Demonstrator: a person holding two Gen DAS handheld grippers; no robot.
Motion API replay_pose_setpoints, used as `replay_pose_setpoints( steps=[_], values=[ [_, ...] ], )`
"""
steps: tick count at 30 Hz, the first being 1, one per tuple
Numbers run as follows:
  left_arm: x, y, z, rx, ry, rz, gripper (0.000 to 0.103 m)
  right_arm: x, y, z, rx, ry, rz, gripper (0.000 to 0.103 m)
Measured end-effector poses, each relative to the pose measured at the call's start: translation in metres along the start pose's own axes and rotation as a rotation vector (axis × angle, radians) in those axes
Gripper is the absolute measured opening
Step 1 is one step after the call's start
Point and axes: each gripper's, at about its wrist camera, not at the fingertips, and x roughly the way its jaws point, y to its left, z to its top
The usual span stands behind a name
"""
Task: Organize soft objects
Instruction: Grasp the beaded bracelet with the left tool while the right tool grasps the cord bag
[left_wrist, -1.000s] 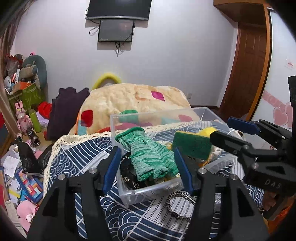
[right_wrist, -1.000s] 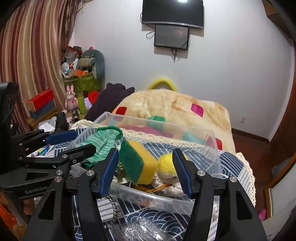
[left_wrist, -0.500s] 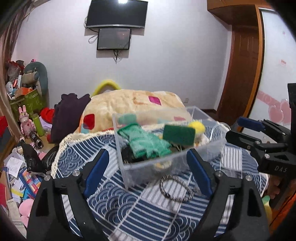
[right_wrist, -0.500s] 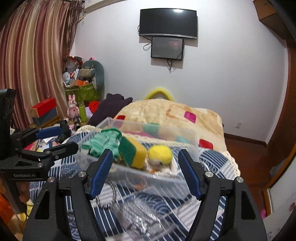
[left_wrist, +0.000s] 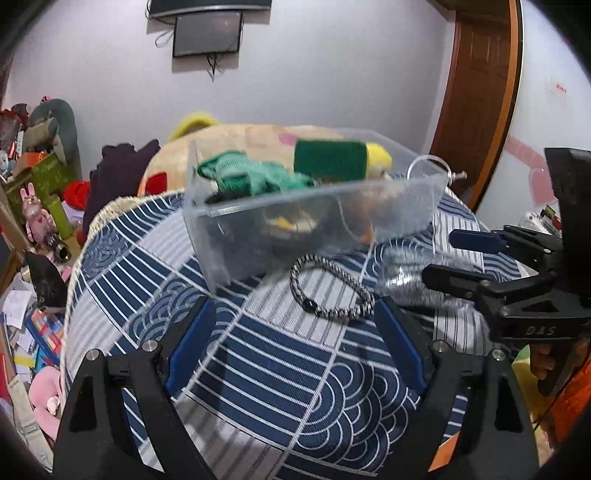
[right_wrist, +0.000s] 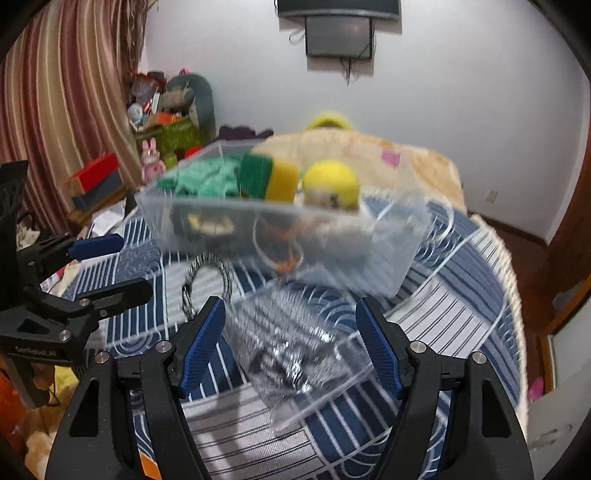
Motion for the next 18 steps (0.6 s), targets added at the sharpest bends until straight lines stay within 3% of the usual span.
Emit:
replay_pose_setpoints(
  steps=[8, 13, 18],
  values=[
    [0.011, -0.002, -0.007, -0.014, 0.038, -0.006, 0.088, 0.022, 0.002, -0.012, -0.01, 0.08, 0.027, 0.069],
    [0.019, -0.006, -0.003, -0.001, 0.054, -0.014, 0.088, 0.014, 0.0, -0.015, -0.017, 0.047, -0.011, 0.041],
    [0.026, -0.013, 0.005, 0.002, 0.066, -0.048, 0.088, -0.002, -0.009, -0.02, 0.017, 0.007, -0.011, 0.031]
  ],
)
